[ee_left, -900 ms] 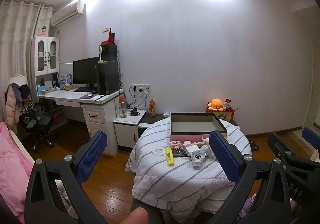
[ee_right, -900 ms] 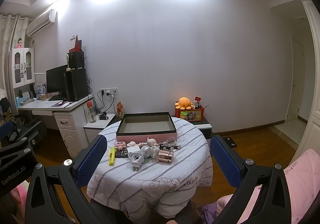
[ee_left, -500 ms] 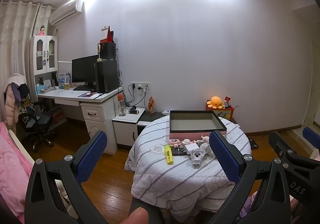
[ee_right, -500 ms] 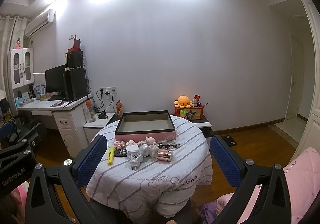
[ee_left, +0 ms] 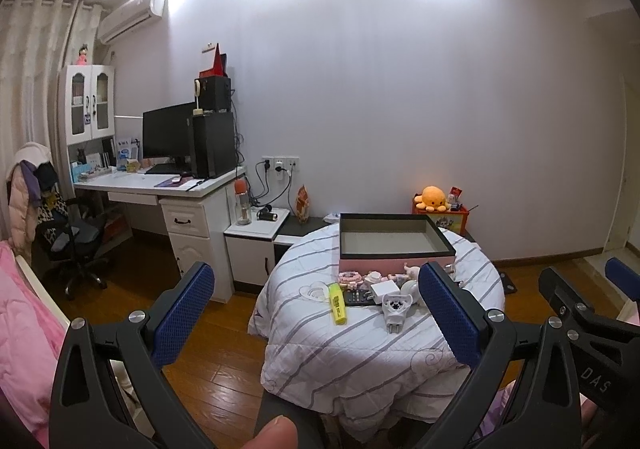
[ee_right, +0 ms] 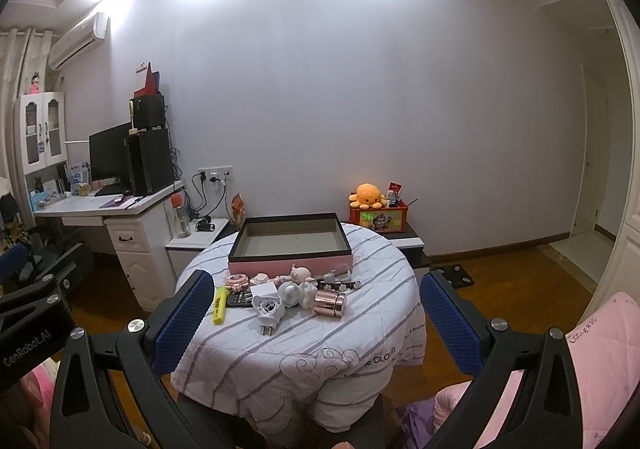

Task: Organize rigid objects

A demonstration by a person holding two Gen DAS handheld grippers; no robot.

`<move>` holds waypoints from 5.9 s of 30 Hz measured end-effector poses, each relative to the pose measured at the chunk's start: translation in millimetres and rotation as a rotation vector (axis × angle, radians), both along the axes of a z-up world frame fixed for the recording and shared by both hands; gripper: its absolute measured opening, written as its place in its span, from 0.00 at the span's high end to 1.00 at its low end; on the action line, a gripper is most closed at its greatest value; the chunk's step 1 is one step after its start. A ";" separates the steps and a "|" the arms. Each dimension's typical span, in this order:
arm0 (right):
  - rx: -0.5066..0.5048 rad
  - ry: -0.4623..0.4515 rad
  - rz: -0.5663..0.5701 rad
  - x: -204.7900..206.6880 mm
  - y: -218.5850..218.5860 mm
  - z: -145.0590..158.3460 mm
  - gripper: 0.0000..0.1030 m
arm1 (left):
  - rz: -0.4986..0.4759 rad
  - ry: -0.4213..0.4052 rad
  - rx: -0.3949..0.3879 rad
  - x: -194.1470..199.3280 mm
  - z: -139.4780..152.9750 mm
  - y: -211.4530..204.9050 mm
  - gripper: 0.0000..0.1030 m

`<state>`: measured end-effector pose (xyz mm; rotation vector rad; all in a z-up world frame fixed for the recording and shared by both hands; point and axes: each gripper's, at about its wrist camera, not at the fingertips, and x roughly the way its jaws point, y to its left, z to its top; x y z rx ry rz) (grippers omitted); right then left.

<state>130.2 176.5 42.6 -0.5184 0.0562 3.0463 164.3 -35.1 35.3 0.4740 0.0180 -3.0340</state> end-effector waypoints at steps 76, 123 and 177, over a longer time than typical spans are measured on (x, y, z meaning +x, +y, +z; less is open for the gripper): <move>-0.057 -0.604 0.018 -293.6 51.3 -206.0 0.44 | -0.194 -0.504 0.025 -308.1 -221.0 -4.8 0.50; -0.052 -0.509 0.213 -501.9 4.9 -130.7 0.44 | -0.254 -0.392 0.086 -509.0 -128.9 67.0 0.85; -0.029 -0.243 0.154 -290.8 5.3 -26.3 0.00 | -0.150 -0.181 0.051 -296.1 -36.7 17.7 0.00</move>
